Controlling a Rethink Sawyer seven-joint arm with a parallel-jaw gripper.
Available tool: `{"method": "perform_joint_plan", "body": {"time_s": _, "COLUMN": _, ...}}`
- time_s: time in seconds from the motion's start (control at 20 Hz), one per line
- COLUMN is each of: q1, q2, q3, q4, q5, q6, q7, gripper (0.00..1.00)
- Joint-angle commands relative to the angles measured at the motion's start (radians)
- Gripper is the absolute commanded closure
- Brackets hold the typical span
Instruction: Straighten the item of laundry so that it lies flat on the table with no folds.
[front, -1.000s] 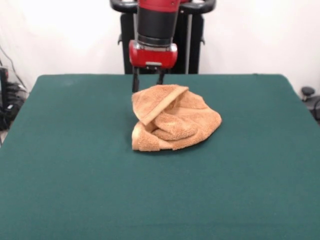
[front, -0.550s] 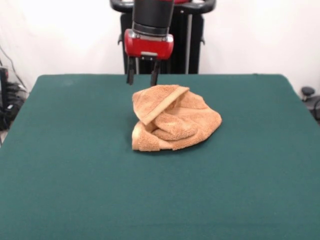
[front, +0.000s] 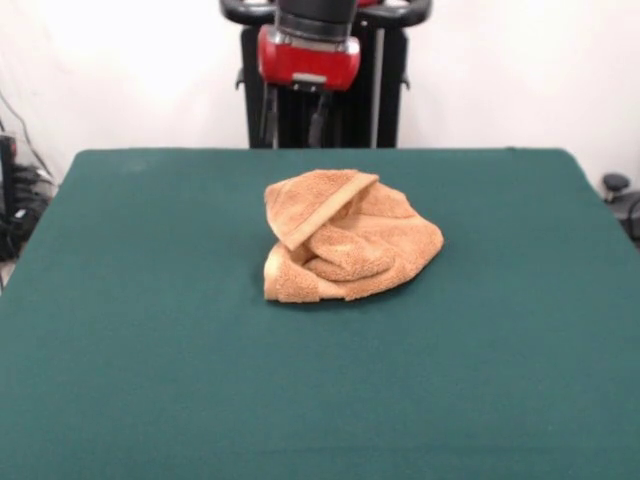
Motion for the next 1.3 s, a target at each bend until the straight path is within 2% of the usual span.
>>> {"method": "perform_joint_plan", "body": {"time_s": 0.05, "q1": 0.112, "q2": -0.117, "q3": 0.040, "q4": -0.107, "q5": 0.070, "q6": 0.416, "q7": 0.059, "gripper": 0.00}}
{"method": "perform_joint_plan", "body": {"time_s": 0.25, "q1": 0.141, "q2": -0.125, "q3": 0.056, "q4": -0.136, "q5": 0.085, "q6": 0.478, "q7": 0.111, "gripper": 0.00}}
{"method": "perform_joint_plan", "body": {"time_s": 0.5, "q1": 0.191, "q2": -0.101, "q3": 0.070, "q4": -0.154, "q5": 0.122, "q6": 0.481, "q7": 0.197, "gripper": 0.00}}
{"method": "perform_joint_plan", "body": {"time_s": 0.85, "q1": 0.242, "q2": -0.043, "q3": 0.039, "q4": -0.136, "q5": 0.166, "q6": 0.344, "q7": 0.277, "gripper": 0.00}}
{"method": "perform_joint_plan", "body": {"time_s": 1.05, "q1": 0.276, "q2": -0.064, "q3": 0.003, "q4": -0.112, "q5": 0.179, "q6": 0.346, "q7": 0.300, "gripper": 0.00}}
{"method": "perform_joint_plan", "body": {"time_s": 1.3, "q1": 0.316, "q2": -0.081, "q3": -0.037, "q4": 0.008, "q5": 0.189, "q6": 0.189, "q7": 0.351, "gripper": 0.00}}
